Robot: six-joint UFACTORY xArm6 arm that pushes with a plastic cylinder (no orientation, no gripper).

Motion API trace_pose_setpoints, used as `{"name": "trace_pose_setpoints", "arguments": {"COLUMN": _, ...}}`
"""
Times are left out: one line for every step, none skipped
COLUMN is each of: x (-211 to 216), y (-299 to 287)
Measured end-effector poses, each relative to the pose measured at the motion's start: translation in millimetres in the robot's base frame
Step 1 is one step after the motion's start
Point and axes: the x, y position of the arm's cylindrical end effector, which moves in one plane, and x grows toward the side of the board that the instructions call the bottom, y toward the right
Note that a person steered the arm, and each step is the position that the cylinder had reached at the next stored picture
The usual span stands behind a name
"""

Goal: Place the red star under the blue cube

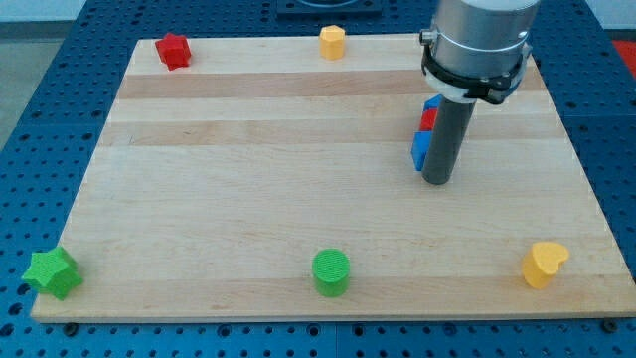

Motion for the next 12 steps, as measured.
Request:
{"name": "trace_pose_setpoints", "arguments": {"x": 8.7, "y": -16.8}}
{"name": "trace_pose_setpoints", "arguments": {"x": 6.6, "y": -121.7}}
{"name": "trace_pose_setpoints", "arguments": {"x": -25.6, "y": -207.6}}
{"name": "trace_pose_setpoints", "arguments": {"x": -80.3, "y": -270.5}}
{"name": "trace_pose_setpoints", "arguments": {"x": -133.9, "y": -341.9}}
{"name": "trace_pose_setpoints", "arguments": {"x": -185.6, "y": -421.8}}
{"name": "trace_pose_setpoints", "arguments": {"x": -186.9, "y": -425.6}}
{"name": "trace_pose_setpoints", "arguments": {"x": -222.2, "y": -426.3}}
{"name": "trace_pose_setpoints", "arguments": {"x": -272.3, "y": -426.3}}
{"name": "trace_pose_setpoints", "arguments": {"x": -271.8, "y": -404.5}}
{"name": "trace_pose_setpoints", "arguments": {"x": -258.8, "y": -363.0}}
{"name": "trace_pose_setpoints", "arguments": {"x": -208.3, "y": -319.2}}
